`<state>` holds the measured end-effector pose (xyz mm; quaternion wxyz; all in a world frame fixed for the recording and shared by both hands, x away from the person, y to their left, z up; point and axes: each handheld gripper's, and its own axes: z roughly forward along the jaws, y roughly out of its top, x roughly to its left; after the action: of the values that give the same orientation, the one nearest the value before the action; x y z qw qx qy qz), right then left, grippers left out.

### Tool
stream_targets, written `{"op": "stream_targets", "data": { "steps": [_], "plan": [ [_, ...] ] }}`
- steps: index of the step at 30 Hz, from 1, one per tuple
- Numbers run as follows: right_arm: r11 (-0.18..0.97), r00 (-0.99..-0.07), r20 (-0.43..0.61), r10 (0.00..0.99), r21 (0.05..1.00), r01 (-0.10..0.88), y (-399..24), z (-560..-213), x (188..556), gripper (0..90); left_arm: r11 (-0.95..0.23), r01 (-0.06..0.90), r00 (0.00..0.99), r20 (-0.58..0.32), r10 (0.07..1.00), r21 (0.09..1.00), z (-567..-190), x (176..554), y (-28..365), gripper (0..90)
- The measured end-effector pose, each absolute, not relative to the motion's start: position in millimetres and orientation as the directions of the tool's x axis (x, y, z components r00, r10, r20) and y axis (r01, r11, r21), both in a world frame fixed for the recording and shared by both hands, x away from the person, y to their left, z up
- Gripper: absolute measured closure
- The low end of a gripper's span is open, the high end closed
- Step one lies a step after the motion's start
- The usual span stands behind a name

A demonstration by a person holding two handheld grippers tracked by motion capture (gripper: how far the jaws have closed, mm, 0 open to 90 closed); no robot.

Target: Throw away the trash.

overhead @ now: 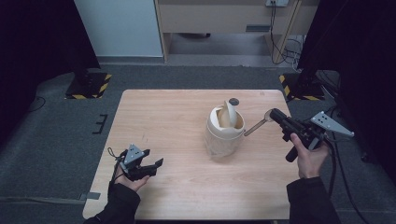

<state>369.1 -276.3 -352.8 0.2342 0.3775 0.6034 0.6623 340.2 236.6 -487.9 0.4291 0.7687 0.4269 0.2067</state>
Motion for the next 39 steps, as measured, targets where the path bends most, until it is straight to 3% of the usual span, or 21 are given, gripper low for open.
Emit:
{"op": "stream_targets", "data": {
  "steps": [2, 10, 26, 39],
  "plan": [
    [-0.165, -0.597, 0.215, 0.773, 0.976, 0.139, -277, -352, 373, 85.4, -0.285, 0.517, 0.54, -0.049, 0.84, 0.807, -495, 345, 240, 25.7],
    [-0.149, -0.563, 0.184, 0.806, 0.983, 0.107, -275, -348, 385, 85.4, -0.334, 0.596, 0.538, -0.054, 0.841, 0.73, -514, 356, 243, 22.7],
    [-0.12, -0.517, 0.155, 0.842, 0.988, 0.102, -258, -360, 416, 85.4, -0.385, 0.644, 0.543, -0.039, 0.839, 0.661, -525, 360, 238, 18.5],
    [-0.064, -0.51, 0.125, 0.851, 0.989, 0.135, -232, -383, 433, 85.3, -0.391, 0.64, 0.548, -0.036, 0.836, 0.661, -526, 360, 237, 17.1]
  ]
}}
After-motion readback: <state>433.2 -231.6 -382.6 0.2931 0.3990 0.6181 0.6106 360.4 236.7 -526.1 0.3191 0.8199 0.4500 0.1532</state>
